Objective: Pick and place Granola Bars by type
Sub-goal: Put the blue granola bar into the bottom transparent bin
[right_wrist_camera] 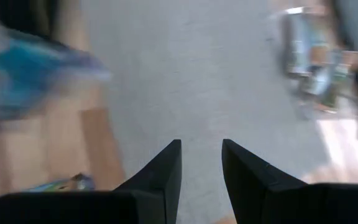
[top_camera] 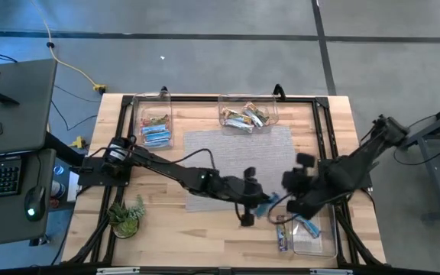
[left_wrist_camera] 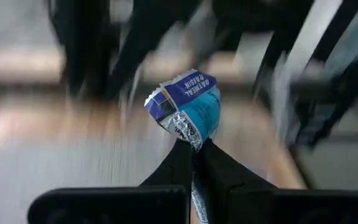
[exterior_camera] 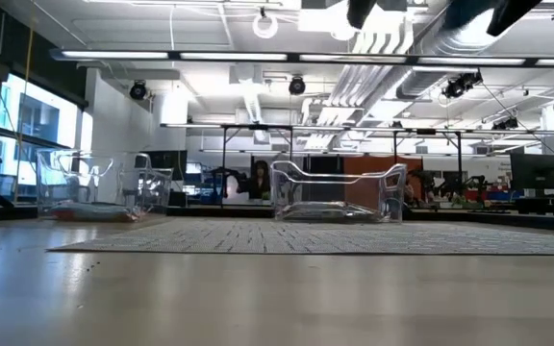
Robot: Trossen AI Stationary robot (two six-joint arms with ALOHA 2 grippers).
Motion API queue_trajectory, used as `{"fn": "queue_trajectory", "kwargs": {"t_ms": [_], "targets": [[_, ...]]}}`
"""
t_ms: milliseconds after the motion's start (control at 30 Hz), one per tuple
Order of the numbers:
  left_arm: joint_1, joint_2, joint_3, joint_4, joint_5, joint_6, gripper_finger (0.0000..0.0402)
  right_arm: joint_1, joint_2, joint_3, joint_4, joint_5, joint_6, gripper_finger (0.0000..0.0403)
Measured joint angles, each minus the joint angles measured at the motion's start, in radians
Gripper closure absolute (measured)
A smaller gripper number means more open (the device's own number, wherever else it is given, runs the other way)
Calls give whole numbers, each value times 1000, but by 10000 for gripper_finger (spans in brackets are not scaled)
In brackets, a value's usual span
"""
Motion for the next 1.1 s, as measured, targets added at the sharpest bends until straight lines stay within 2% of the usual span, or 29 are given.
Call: {"fn": "queue_trajectory", "kwargs": {"t_ms": [100, 233, 367, 467, 633, 867, 967, 1100], "targets": [[-1, 21, 5, 259, 59, 87, 398, 31, -82, -44, -52, 96, 102, 304], [-1, 100, 3, 544, 185, 180, 398, 34, -181, -131, -72, 103, 183, 304], [0, 203, 10, 734, 137, 249, 398, 33, -265, -224, -64, 110, 243, 304], [13, 288, 70, 817, 132, 293, 398, 33, -313, -293, -37, 126, 277, 304], [48, 436, 284, 740, 211, 343, 398, 33, -370, -386, 37, 124, 289, 304], [82, 633, 622, 404, 269, 345, 397, 33, -384, -428, 65, 123, 287, 304], [86, 657, 676, 299, 262, 345, 396, 33, -384, -428, 74, 127, 286, 304], [86, 663, 676, 213, 259, 341, 396, 33, -384, -428, 83, 129, 285, 304]]}}
